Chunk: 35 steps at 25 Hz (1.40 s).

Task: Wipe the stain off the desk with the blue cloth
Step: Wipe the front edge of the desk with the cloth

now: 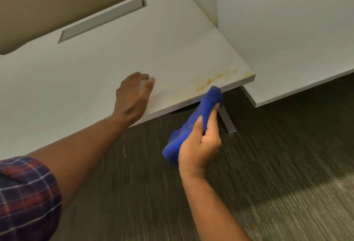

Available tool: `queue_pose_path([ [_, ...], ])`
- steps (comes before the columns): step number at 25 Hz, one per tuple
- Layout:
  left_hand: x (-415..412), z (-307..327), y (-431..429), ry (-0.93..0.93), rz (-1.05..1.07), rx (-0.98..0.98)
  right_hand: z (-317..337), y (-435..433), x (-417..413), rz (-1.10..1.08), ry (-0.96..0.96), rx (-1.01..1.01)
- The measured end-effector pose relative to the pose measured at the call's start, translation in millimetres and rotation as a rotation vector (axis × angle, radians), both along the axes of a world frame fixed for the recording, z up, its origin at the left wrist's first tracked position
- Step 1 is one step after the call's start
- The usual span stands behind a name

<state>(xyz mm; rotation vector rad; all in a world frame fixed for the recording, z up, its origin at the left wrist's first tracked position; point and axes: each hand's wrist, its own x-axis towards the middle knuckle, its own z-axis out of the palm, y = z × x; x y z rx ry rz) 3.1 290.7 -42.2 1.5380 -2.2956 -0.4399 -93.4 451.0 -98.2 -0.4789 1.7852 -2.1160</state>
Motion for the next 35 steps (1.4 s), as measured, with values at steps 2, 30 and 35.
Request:
queue_pose_path([
  [2,19.5,10.7,-3.3,0.061,-0.076,0.095,-2.9,-8.1,-24.0,-0.098,-0.032,-0.024],
  [30,112.0,-10.4,-5.3,-0.156,-0.043,-0.110,0.9,-51.1,40.4,-0.110,-0.101,-0.003],
  [35,111.6,-12.8,-6.7,-0.126,-0.031,-0.101,6.4,-55.4,86.6,-0.113,-0.062,0.047],
])
